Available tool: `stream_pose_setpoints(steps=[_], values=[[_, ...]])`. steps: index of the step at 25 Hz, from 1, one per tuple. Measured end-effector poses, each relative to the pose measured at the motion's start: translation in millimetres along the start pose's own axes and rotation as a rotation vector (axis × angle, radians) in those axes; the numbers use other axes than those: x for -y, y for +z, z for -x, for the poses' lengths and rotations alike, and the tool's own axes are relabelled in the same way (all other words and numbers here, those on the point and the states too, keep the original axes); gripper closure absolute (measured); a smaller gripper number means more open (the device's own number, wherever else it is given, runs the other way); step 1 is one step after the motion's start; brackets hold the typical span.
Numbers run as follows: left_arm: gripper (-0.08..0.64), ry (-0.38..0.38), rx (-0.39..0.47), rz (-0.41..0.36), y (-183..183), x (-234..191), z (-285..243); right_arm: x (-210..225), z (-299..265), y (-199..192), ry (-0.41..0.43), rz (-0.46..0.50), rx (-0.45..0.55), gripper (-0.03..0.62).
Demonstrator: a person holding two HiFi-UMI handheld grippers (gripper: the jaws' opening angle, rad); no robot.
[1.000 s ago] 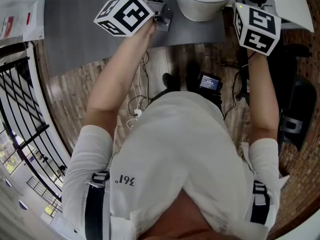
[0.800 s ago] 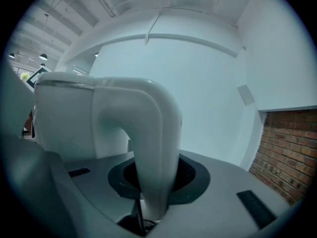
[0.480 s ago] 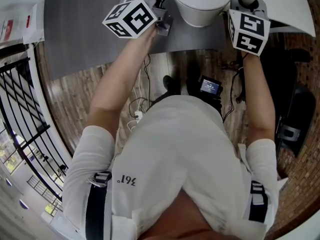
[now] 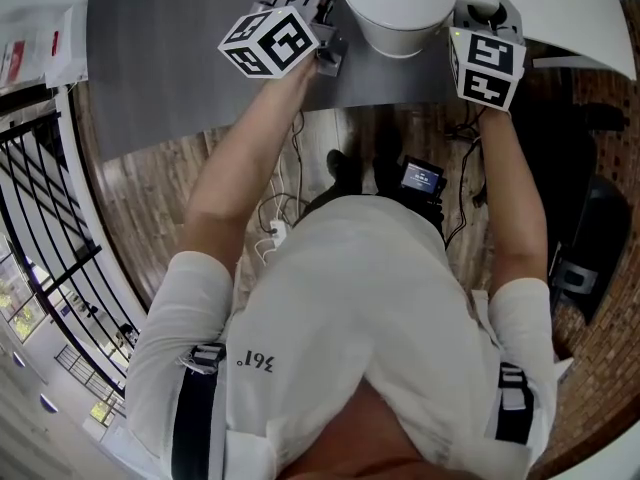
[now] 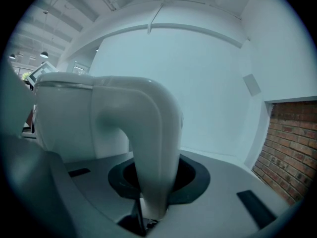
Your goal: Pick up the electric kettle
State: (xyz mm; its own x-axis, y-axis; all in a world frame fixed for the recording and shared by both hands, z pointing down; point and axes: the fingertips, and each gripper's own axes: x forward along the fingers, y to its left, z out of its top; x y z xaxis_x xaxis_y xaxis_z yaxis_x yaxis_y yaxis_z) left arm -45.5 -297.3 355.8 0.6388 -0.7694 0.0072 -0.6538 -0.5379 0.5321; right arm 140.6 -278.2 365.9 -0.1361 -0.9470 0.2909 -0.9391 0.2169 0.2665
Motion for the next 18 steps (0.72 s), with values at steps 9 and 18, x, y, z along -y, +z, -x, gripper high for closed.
stream_pose_setpoints(steps=[9, 18], values=[[0.561, 0.014, -0.045, 0.009, -19.9, -17.5, -11.5, -2.5, -18.4, -26.6, 0.021, -0.019, -0.05, 0.511], [0.561, 0.021, -0.045, 0.021, -21.1, -22.9, -14.9, -4.0, -25.4, -31.4, 0.032, -0.027, -0.059, 0.509]])
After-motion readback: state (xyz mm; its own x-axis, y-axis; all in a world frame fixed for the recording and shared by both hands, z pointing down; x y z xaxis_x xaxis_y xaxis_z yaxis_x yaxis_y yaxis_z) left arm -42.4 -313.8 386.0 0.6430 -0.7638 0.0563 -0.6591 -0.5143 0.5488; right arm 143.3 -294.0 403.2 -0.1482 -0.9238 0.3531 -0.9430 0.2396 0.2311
